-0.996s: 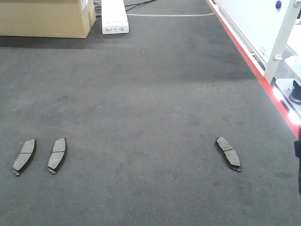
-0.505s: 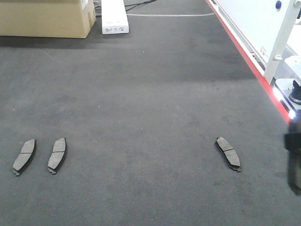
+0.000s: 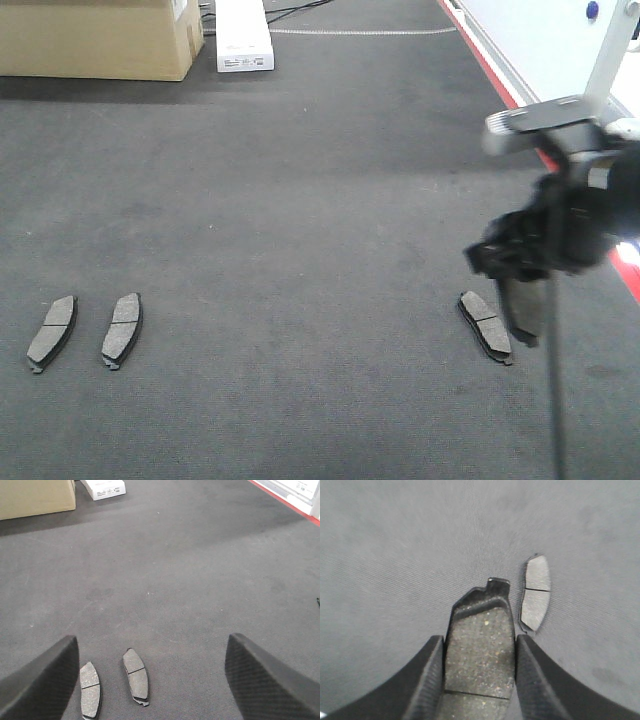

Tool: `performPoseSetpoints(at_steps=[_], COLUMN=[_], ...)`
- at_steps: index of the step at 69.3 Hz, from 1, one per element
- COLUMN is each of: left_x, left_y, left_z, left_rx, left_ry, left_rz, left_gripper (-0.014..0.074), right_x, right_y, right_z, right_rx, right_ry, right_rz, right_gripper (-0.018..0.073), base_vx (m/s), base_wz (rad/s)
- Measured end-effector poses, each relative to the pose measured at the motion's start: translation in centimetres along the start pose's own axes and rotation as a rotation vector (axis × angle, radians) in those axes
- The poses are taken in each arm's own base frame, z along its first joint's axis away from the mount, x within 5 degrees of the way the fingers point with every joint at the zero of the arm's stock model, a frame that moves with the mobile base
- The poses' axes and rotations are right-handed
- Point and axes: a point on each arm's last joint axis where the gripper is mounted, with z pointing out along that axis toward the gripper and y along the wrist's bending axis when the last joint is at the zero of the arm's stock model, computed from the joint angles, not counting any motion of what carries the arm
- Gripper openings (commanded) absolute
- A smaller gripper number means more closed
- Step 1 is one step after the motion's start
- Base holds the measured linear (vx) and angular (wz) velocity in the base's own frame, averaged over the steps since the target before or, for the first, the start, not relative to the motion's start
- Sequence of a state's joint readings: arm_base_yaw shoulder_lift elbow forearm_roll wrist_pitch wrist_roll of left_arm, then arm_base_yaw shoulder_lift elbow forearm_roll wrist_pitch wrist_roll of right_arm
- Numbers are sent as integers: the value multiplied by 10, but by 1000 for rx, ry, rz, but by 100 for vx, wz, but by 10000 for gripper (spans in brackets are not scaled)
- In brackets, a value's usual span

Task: Move and align brake pads A on conveyor
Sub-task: 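Lower the right gripper's pad beside the other placed pad and open it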

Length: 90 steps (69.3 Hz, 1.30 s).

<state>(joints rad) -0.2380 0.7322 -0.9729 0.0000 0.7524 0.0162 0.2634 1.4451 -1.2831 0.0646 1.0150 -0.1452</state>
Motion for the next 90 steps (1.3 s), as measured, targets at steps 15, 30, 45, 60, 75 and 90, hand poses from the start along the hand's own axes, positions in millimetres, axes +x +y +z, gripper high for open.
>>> performPoseSetpoints(at_steps=[15,30,45,60,75,90], left_x=[0,0,0,0,0,0], left_y=[0,0,0,0,0,0], left_z=[0,0,0,0,0,0], left_rx=[0,0,0,0,0,0], left_ry=[0,0,0,0,0,0], left_rz=[0,0,0,0,0,0], left_gripper=[561,561,561,561,561,561], right_x=[-19,-22,-22,-21,-19,-18], right_y=[-13,-18,-18,-19,-19,-19], right_z=[69,125,159,177,188,189], right_rx=[-14,-26,-42,-42,-45,-46], right_ry=[167,235,224,212,223,226], right_rz=[-31,-48,-24,-15,-10,-9], right_gripper=[-3,-3,-3,-3,0,107], base_vx=[0,0,0,0,0,0], base_wz=[0,0,0,0,0,0])
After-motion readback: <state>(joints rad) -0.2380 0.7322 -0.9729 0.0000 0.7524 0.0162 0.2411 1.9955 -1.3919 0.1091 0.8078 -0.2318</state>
